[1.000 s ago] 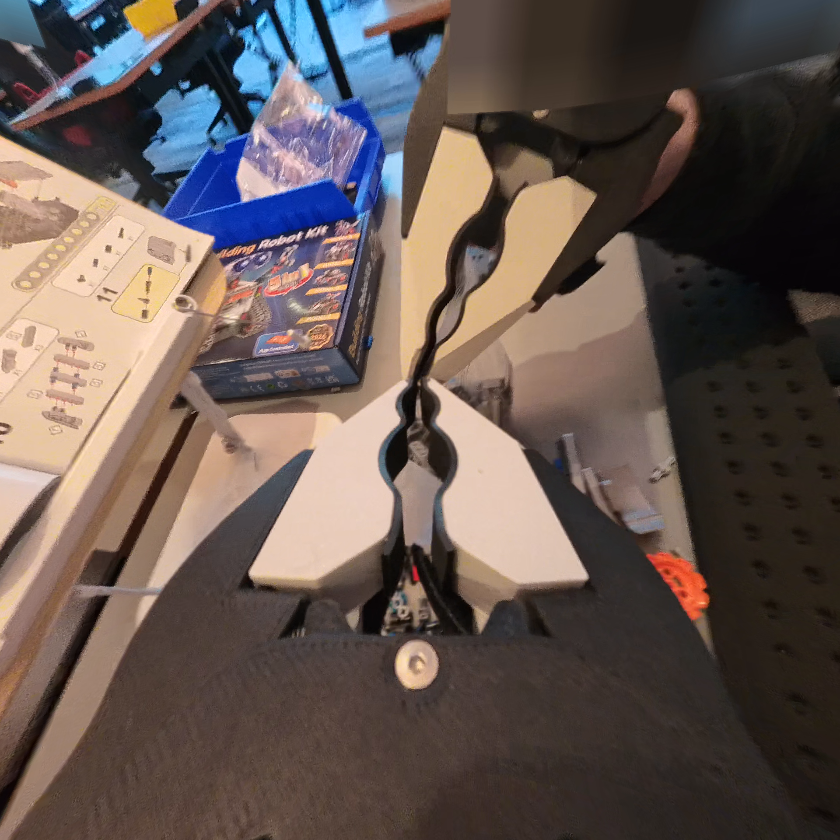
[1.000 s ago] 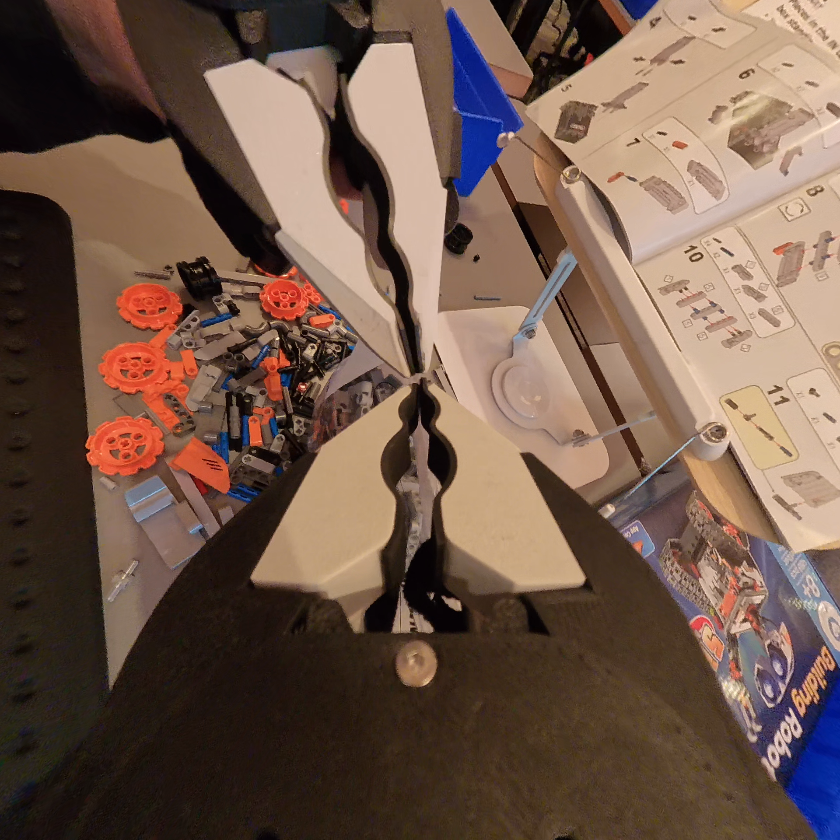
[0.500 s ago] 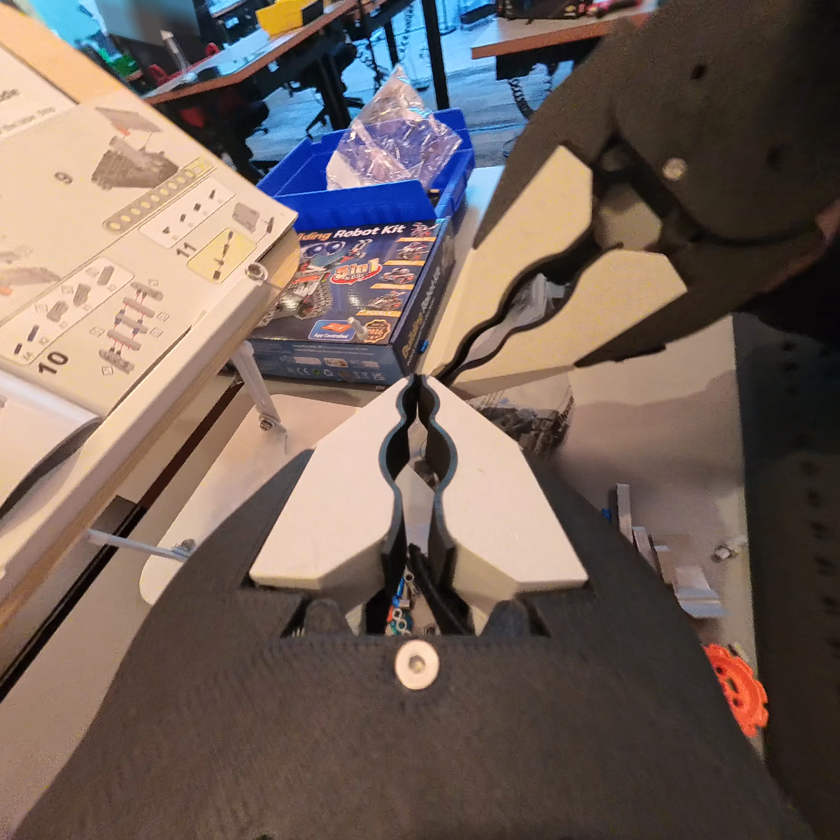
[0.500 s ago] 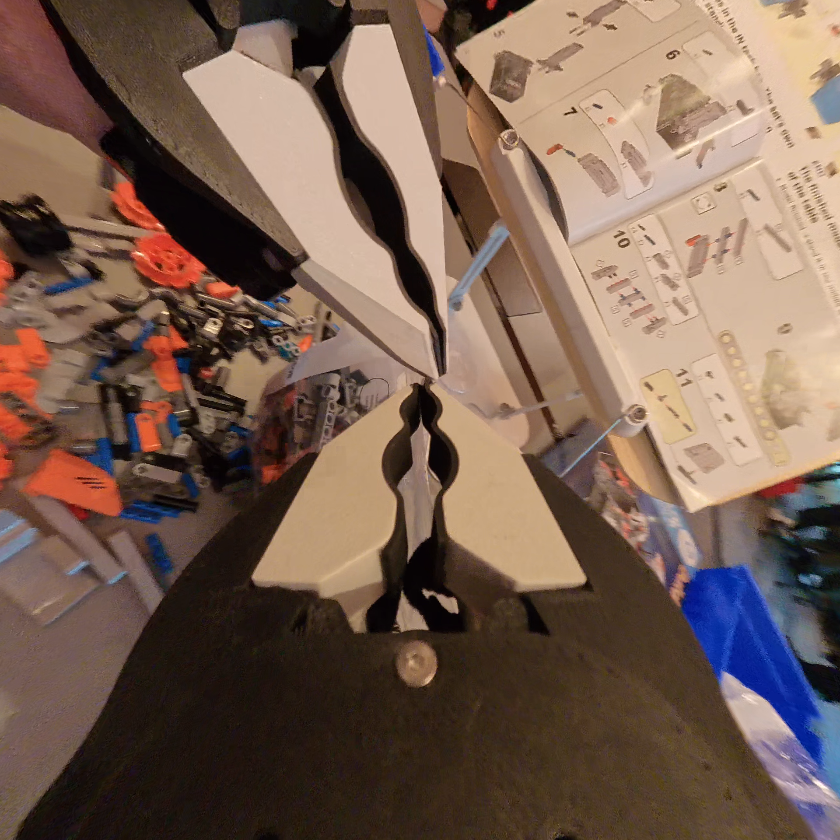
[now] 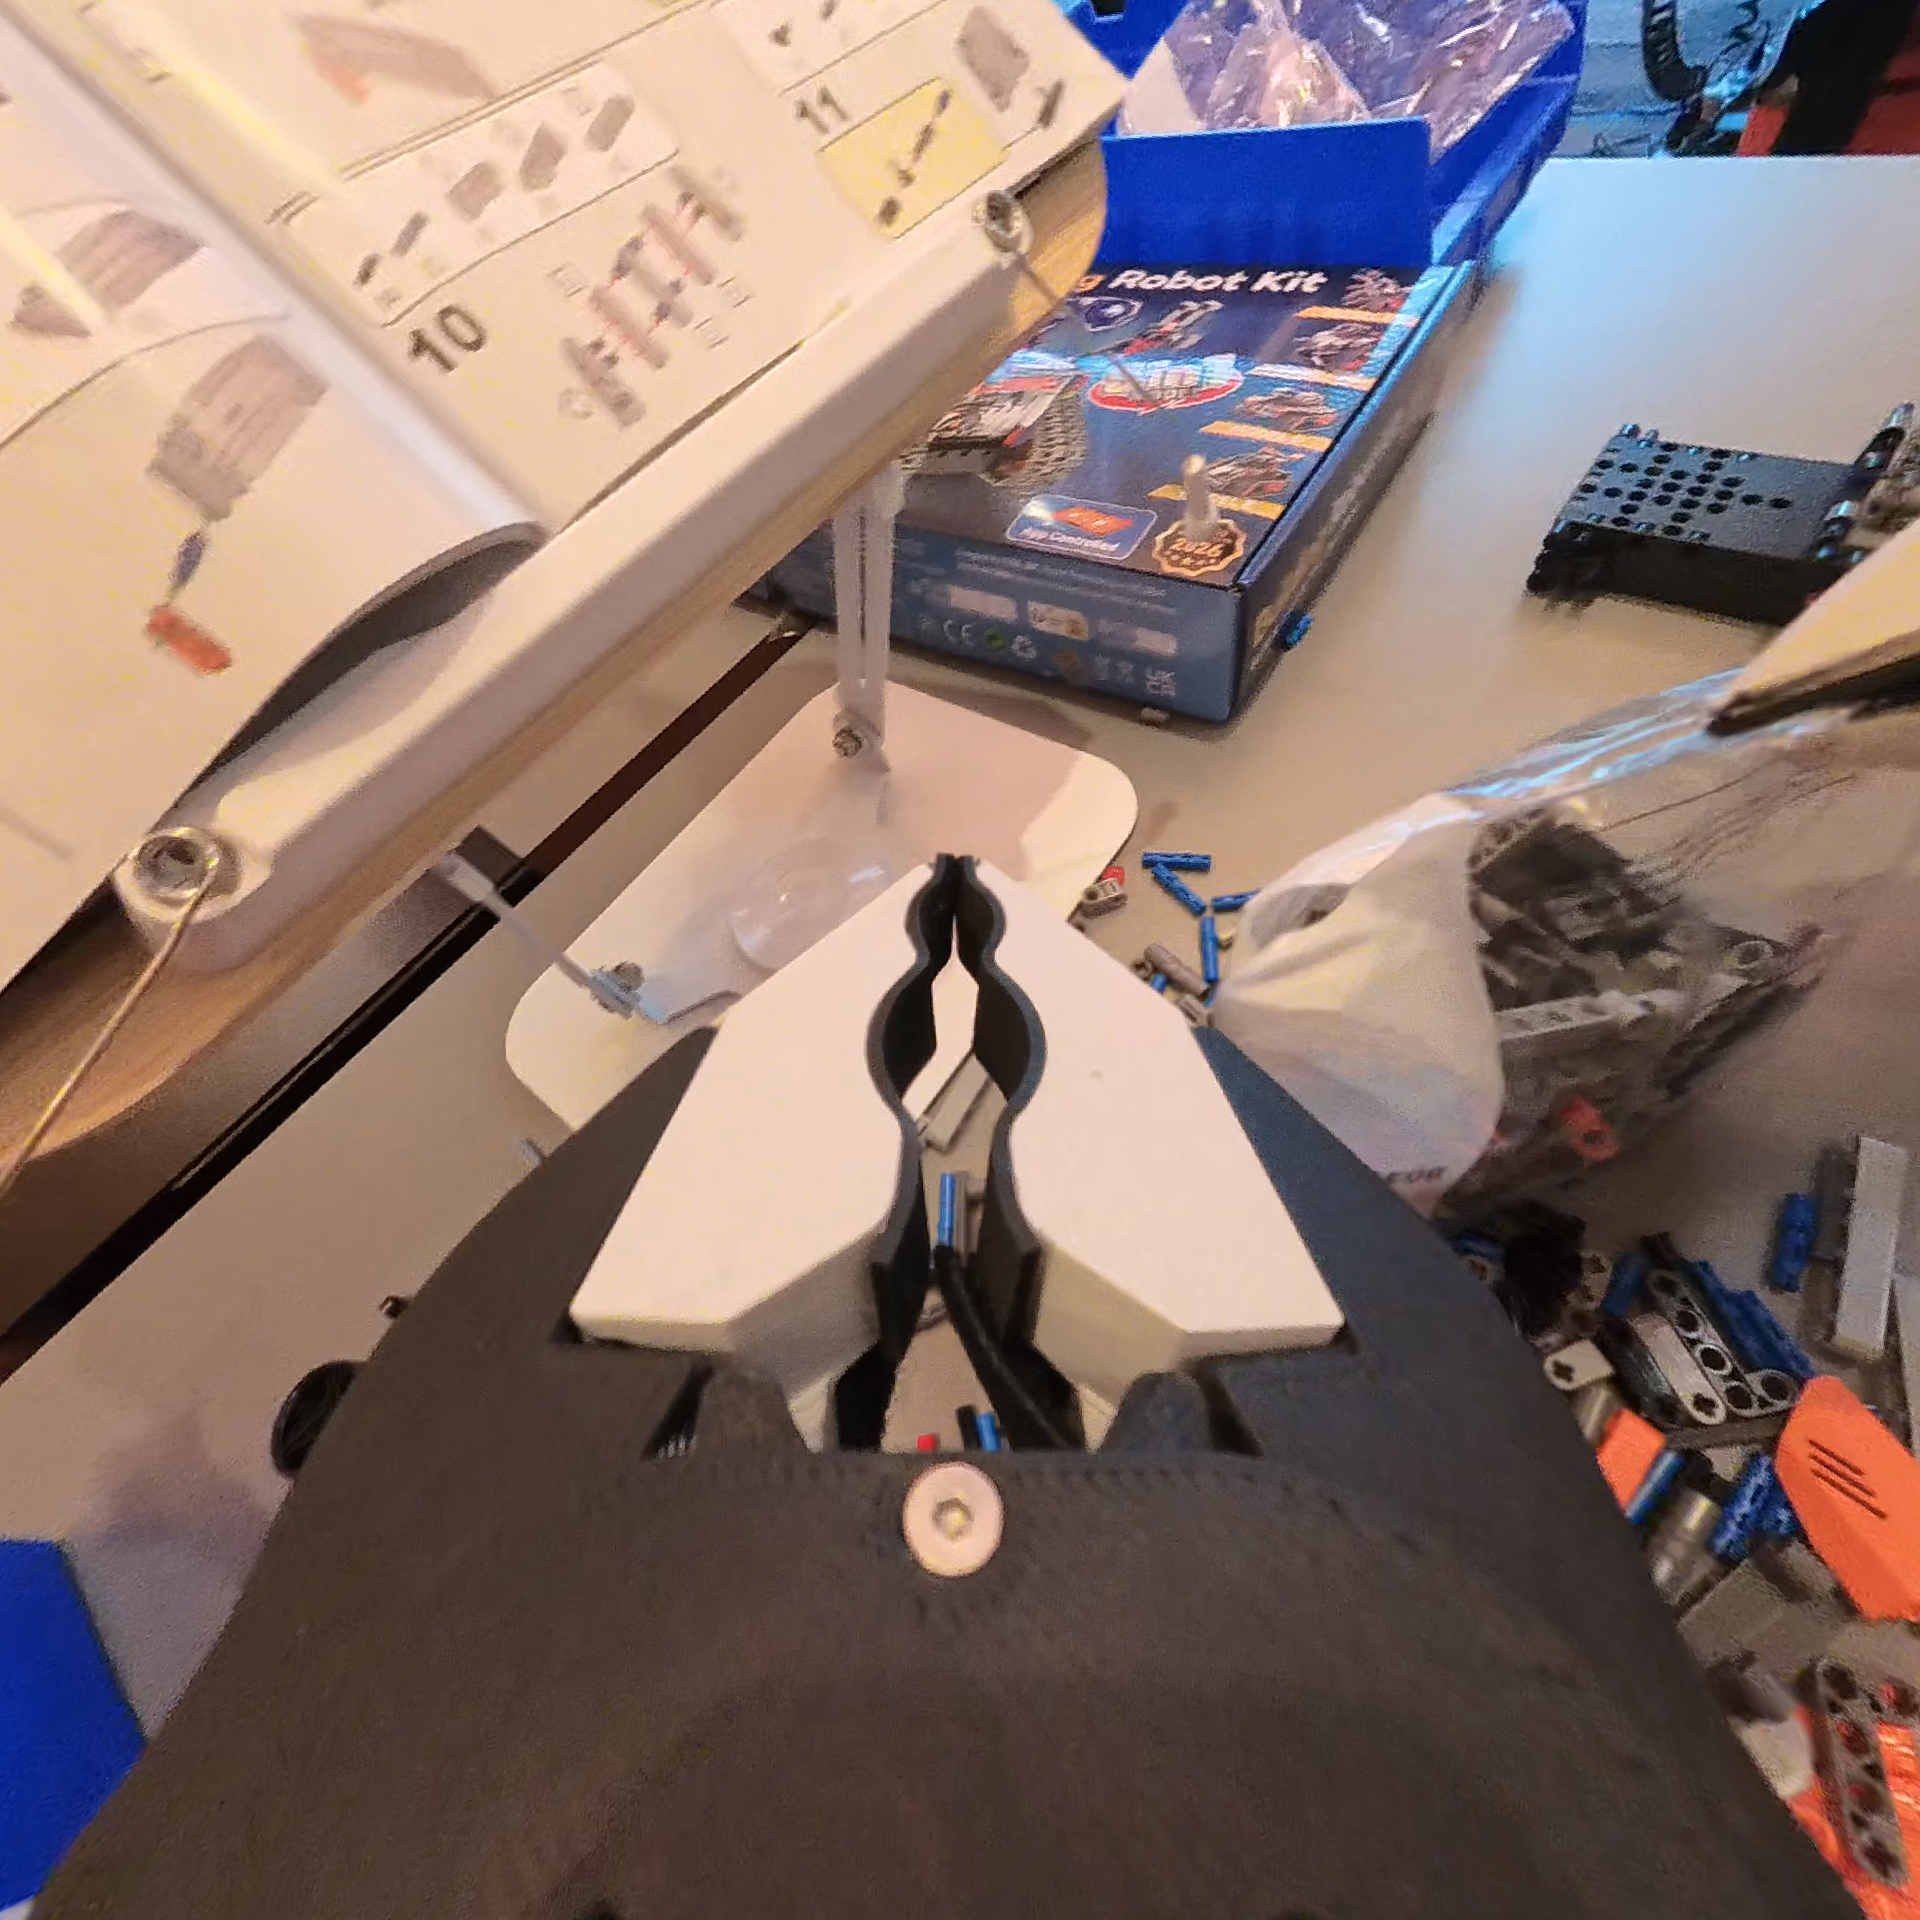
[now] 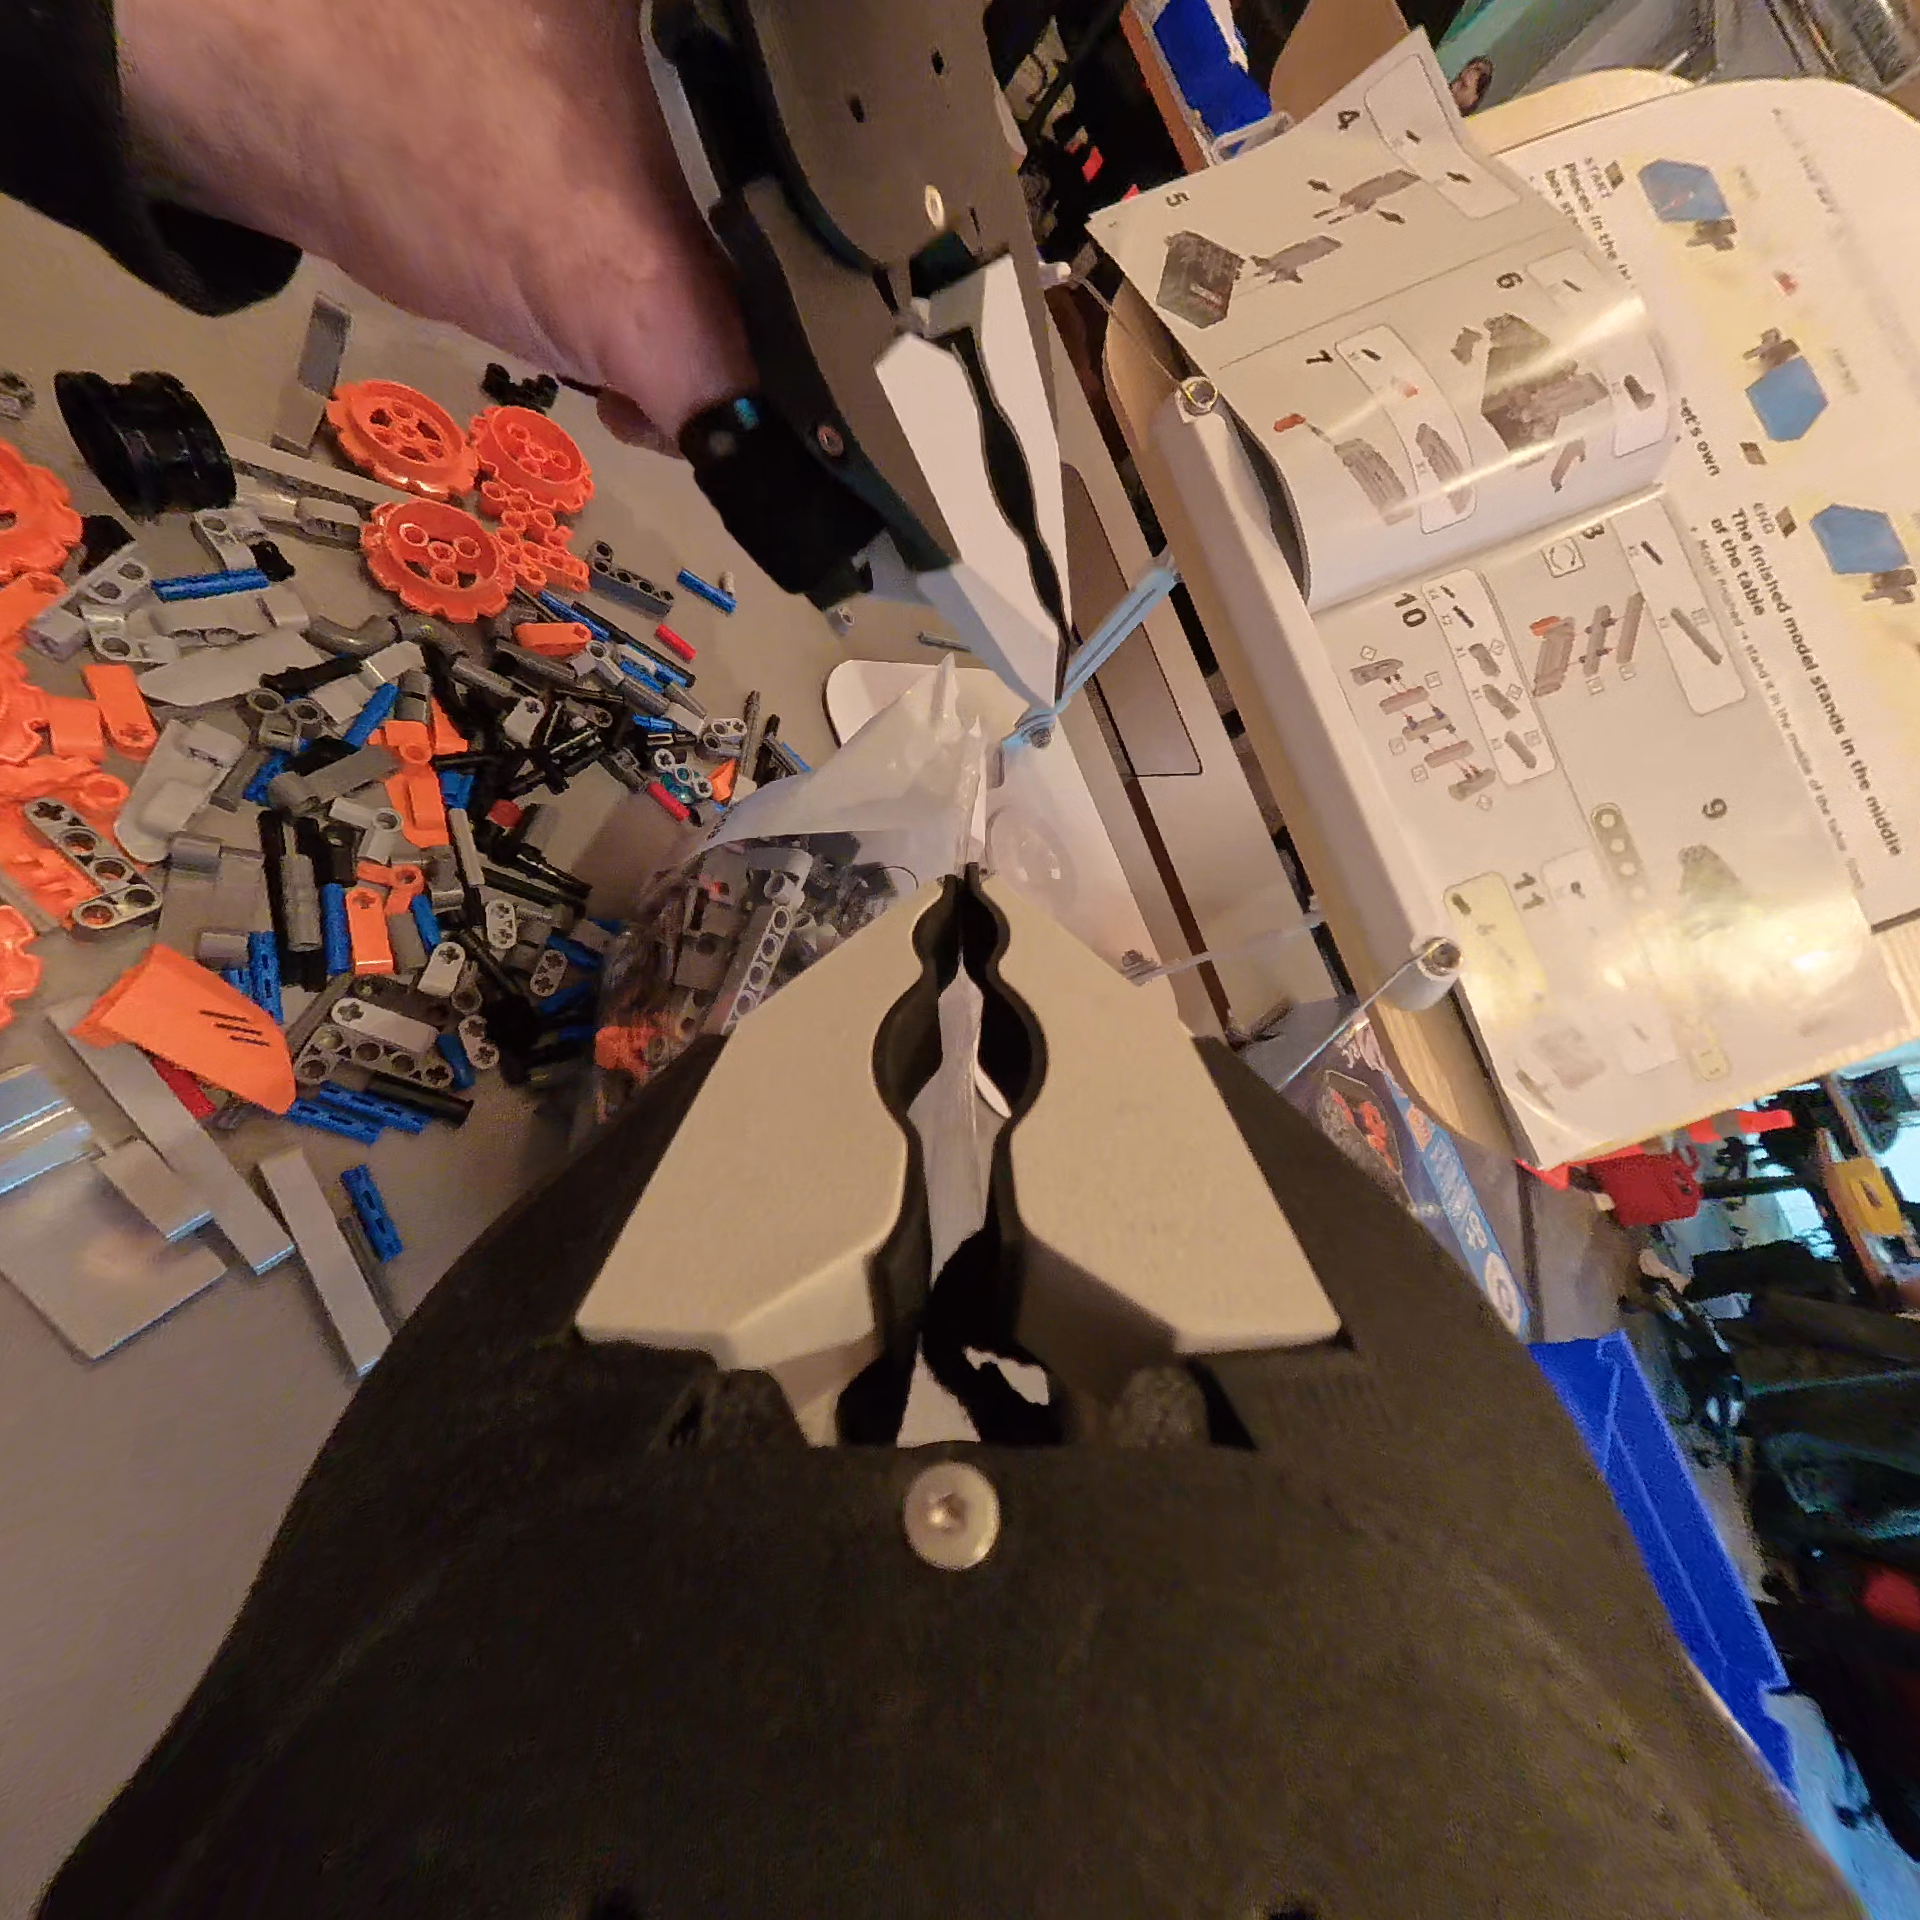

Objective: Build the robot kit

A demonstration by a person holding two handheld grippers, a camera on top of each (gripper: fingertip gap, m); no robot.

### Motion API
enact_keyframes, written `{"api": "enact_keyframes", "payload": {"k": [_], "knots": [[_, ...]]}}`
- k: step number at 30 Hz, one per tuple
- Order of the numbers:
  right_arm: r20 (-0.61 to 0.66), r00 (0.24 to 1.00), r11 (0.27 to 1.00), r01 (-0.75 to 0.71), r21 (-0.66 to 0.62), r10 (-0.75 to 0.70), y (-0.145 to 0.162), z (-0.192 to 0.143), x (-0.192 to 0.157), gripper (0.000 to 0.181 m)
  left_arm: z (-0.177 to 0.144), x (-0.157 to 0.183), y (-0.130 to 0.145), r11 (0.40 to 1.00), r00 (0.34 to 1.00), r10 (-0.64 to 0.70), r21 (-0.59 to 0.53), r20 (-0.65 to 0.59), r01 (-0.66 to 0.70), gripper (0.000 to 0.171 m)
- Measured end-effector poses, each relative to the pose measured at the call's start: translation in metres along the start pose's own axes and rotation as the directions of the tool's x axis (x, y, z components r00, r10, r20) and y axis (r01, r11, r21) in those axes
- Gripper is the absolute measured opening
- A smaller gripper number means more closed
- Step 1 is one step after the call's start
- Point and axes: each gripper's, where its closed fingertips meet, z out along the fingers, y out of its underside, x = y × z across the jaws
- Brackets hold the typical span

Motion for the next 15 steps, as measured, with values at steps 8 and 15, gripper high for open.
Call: {"api": "enact_keyframes", "payload": {"k": [8, 15], "knots": [[0.124, 0.981, 0.986, -0.156, 0.053, 0.149, 0.005, -0.003, 0.006, 0.0, -0.046, 0.07, -0.045, 0.985, 0.913, 0.077, 0.175, -0.4, -0.007, 0.015], [0.17, 0.965, 0.978, -0.208, 0.025, 0.201, 0.007, -0.001, 0.013, 0.001, -0.022, 0.096, -0.045, 0.955, 0.883, 0.291, 0.166, -0.368, -0.245, 0.0]]}}
